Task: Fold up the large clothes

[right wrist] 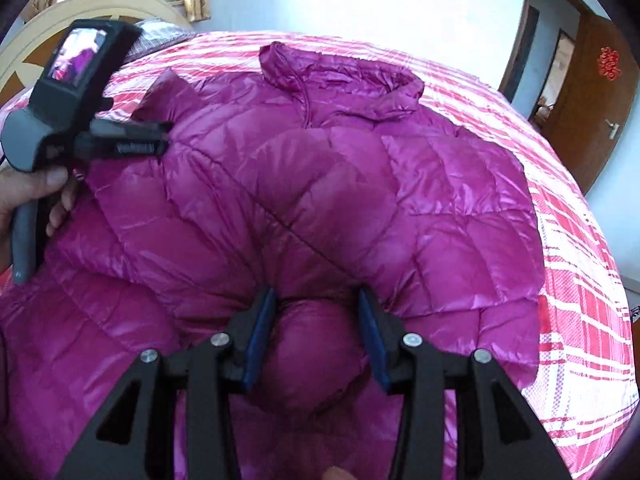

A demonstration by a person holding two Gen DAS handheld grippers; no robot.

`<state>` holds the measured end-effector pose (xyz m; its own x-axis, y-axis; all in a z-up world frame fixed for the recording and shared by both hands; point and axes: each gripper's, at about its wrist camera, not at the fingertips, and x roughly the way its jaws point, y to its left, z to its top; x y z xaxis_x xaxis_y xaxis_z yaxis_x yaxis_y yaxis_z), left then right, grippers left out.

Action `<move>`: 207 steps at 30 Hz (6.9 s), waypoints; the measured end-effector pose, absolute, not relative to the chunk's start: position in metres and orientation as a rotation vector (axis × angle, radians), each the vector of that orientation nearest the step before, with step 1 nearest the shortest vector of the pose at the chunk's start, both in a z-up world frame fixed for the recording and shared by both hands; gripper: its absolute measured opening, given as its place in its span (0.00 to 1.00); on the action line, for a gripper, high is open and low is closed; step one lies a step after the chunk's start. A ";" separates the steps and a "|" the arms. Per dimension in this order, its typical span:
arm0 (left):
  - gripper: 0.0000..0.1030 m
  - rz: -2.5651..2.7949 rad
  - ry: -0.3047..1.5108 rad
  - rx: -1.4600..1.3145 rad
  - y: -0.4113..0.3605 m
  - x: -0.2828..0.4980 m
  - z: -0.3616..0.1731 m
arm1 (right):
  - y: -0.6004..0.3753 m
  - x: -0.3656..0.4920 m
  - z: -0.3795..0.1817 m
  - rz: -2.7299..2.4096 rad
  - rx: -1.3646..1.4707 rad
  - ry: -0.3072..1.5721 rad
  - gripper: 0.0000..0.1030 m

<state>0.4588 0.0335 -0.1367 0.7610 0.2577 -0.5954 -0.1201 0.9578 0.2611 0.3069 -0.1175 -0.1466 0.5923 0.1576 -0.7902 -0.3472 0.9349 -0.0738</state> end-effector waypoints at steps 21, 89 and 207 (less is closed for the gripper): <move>0.97 0.074 0.810 0.209 -0.023 0.486 -0.160 | -0.105 0.344 -0.151 0.257 -0.037 0.838 0.40; 0.99 -0.071 0.861 -0.094 0.030 0.489 -0.168 | -0.118 0.353 -0.166 0.235 -0.132 0.855 0.40; 0.99 0.131 0.861 0.238 -0.008 0.624 -0.145 | -0.041 0.487 -0.176 0.368 -0.795 0.581 0.13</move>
